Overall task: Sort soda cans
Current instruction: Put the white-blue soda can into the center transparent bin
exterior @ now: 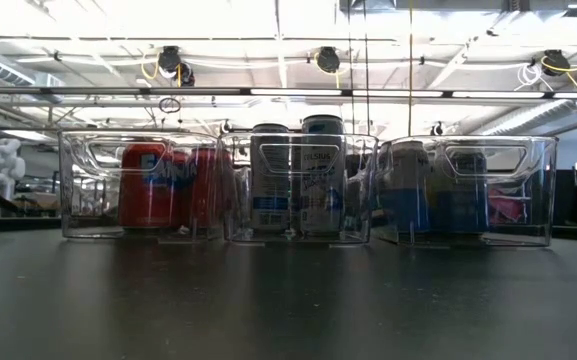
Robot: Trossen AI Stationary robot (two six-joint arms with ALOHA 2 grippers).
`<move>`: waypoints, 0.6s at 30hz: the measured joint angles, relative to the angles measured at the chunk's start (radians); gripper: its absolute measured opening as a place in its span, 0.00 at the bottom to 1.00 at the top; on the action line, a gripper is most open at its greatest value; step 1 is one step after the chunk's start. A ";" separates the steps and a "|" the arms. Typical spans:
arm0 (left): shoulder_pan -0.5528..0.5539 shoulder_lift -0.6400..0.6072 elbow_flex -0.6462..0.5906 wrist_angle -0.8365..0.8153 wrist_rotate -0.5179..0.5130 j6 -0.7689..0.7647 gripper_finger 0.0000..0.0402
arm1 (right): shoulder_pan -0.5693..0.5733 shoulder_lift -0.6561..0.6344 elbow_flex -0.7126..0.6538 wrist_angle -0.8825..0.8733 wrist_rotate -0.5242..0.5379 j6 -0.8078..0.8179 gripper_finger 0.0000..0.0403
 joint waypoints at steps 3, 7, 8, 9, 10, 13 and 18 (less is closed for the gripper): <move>0.000 -0.002 0.000 -0.001 0.000 0.003 0.72 | 0.000 0.000 0.000 -0.001 0.000 -0.014 0.95; 0.001 -0.014 -0.001 -0.016 0.000 0.000 0.72 | 0.000 0.000 0.000 -0.001 0.000 -0.015 0.95; 0.004 -0.018 -0.001 -0.022 -0.001 -0.001 0.72 | 0.000 0.000 0.000 -0.001 0.000 -0.015 0.95; 0.008 -0.021 -0.001 -0.033 -0.001 -0.001 0.72 | 0.000 0.000 0.000 -0.001 0.000 -0.015 0.95; 0.014 -0.024 -0.001 -0.044 0.000 -0.001 0.72 | -0.001 0.000 0.000 -0.001 0.000 -0.015 0.95; 0.039 -0.036 -0.001 -0.086 -0.009 0.003 0.72 | -0.001 0.000 0.000 -0.001 0.000 -0.015 0.95; 0.097 -0.073 -0.001 -0.164 -0.056 0.065 0.72 | -0.003 0.000 0.000 0.000 -0.001 0.003 0.95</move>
